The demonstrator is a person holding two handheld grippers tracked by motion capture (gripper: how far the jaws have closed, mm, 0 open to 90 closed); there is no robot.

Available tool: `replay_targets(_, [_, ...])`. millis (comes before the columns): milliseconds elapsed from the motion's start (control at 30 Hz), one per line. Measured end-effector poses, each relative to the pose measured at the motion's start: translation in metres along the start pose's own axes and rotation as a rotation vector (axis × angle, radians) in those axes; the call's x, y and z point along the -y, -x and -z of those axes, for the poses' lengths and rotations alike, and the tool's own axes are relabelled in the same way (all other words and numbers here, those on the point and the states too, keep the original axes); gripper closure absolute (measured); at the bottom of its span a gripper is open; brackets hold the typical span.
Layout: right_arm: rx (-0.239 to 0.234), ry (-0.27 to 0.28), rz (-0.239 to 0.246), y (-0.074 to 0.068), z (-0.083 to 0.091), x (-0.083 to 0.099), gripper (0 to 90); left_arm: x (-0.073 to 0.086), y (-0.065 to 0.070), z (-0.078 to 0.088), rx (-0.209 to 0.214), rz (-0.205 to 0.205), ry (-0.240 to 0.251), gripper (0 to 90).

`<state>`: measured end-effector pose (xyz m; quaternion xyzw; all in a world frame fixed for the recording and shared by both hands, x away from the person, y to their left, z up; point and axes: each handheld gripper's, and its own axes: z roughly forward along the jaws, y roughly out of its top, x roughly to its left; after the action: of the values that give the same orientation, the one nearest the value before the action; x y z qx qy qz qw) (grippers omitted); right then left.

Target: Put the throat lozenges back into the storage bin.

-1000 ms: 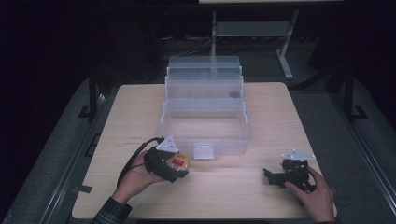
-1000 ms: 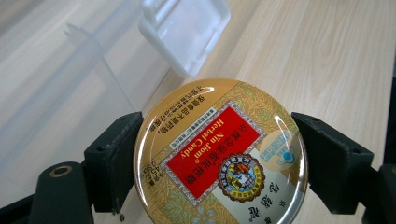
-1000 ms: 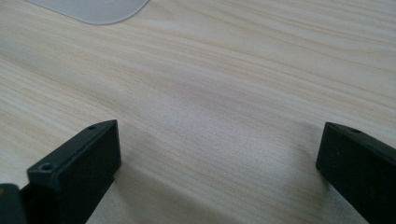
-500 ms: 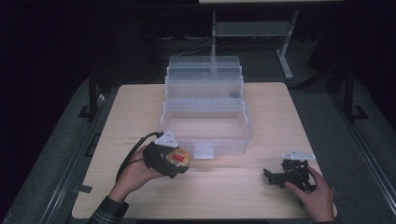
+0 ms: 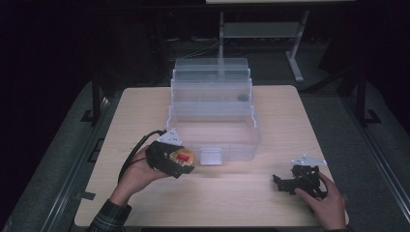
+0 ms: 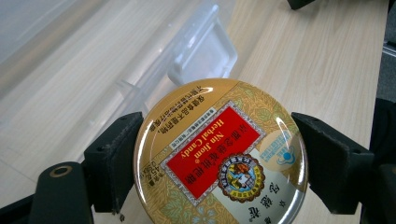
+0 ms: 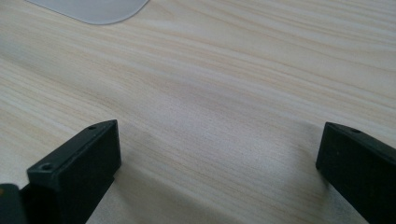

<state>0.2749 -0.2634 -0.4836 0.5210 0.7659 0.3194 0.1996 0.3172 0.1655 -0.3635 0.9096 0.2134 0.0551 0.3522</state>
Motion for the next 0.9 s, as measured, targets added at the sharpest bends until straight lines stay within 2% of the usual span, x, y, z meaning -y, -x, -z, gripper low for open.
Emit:
replay_targets(133, [-0.002,0.0,0.0,0.0,0.0,0.0,0.0,-0.004,-0.004,0.002,-0.004,-0.004,-0.001,19.5])
replay_targets(900, [0.0,0.001,0.001,0.0,0.0,0.0,0.0,-0.023,-0.035,0.006,-0.046,0.038,0.034,19.5])
